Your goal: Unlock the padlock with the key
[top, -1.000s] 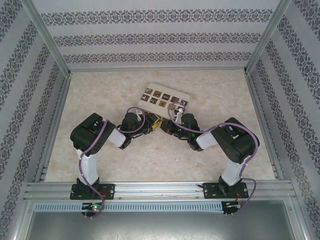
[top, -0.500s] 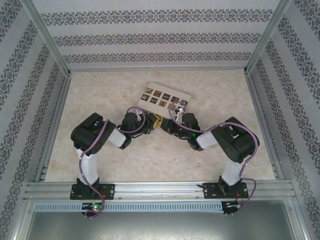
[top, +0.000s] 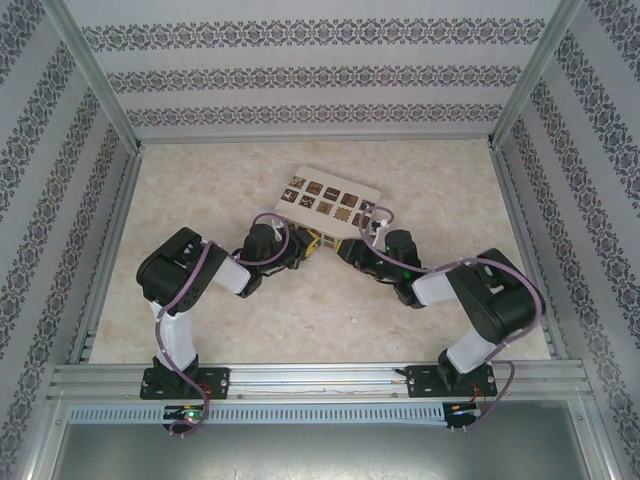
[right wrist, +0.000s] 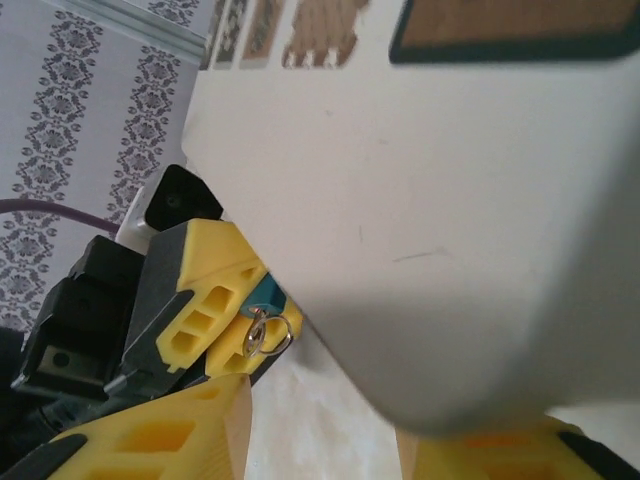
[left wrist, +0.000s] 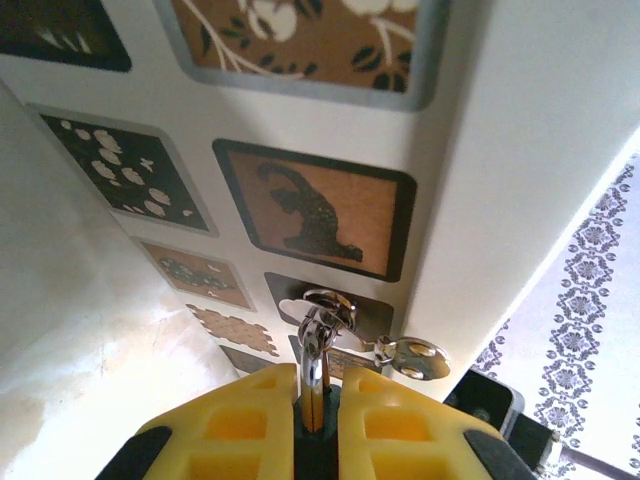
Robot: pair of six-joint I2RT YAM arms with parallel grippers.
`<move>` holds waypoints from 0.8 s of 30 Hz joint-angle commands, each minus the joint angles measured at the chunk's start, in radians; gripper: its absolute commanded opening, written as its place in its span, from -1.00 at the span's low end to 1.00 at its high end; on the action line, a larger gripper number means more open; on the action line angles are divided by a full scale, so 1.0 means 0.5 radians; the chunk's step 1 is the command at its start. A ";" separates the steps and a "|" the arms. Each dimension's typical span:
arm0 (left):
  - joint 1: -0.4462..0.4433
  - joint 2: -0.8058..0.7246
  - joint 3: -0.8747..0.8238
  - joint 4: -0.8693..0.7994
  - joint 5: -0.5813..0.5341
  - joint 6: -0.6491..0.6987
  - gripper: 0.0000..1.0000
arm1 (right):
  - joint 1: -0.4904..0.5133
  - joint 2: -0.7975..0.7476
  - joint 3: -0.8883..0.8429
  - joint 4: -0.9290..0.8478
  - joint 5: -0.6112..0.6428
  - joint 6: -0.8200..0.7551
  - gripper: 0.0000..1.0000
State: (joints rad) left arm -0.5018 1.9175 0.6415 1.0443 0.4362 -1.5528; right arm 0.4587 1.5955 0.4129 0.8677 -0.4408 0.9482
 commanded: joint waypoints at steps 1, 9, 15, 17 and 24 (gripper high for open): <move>0.018 -0.136 -0.004 -0.045 0.008 0.026 -0.84 | -0.008 -0.284 -0.004 -0.285 0.071 -0.366 -0.09; 0.012 -0.301 -0.067 -0.217 -0.015 -0.055 -0.97 | 0.124 -1.052 0.074 -1.180 0.598 -1.364 0.34; -0.024 -0.434 -0.108 -0.407 -0.059 -0.092 -1.00 | 0.172 -1.382 0.021 -1.222 0.706 -1.985 0.75; -0.036 -0.486 -0.108 -0.487 -0.076 -0.087 -1.00 | 0.205 -1.441 0.017 -1.220 0.732 -2.177 0.96; -0.103 -0.658 -0.051 -0.791 -0.131 -0.053 -1.00 | 0.390 -1.472 0.014 -1.209 0.857 -2.731 0.97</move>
State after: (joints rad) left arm -0.5301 1.6398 0.5850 0.7067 0.3878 -1.5829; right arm 0.6216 0.8642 0.4332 0.2756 -0.0578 -0.2230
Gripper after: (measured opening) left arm 0.116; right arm 0.984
